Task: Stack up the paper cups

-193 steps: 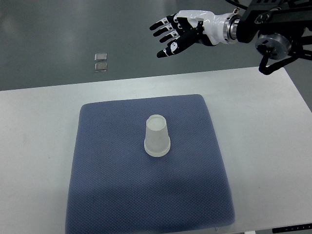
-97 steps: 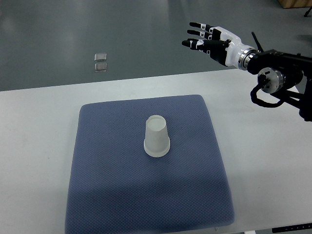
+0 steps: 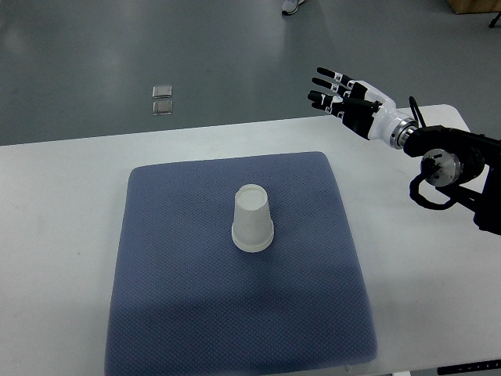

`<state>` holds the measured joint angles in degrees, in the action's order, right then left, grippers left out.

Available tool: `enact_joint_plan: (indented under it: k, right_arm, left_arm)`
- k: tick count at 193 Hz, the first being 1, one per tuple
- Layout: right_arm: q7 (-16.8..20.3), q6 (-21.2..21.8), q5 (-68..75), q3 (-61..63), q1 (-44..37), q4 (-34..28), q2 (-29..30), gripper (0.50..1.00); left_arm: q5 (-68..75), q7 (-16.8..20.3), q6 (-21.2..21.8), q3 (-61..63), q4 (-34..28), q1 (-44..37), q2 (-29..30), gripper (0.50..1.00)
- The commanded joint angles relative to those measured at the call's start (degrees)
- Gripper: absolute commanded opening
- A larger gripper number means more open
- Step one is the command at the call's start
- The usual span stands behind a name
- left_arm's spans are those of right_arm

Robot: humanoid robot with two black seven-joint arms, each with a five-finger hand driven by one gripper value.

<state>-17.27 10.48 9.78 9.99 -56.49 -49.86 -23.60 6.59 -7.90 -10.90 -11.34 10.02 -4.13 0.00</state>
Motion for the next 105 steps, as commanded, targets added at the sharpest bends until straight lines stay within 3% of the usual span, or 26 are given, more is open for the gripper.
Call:
enact_joint_plan:
  k: [1,105]
  right_arm:
    - [-0.7,0.2,-1.1,0.0,0.2,0.0,0.1,0.924]
    - [-0.9,0.4,-2.0,-0.1,1.7,1.0,1.2,0.924]
  left_arm:
    - [0.0,0.0,0.0,0.0,0.0,0.0,0.0,1.0]
    - [0.0,0.0,0.0,0.0,0.0,0.0,0.0,1.0]
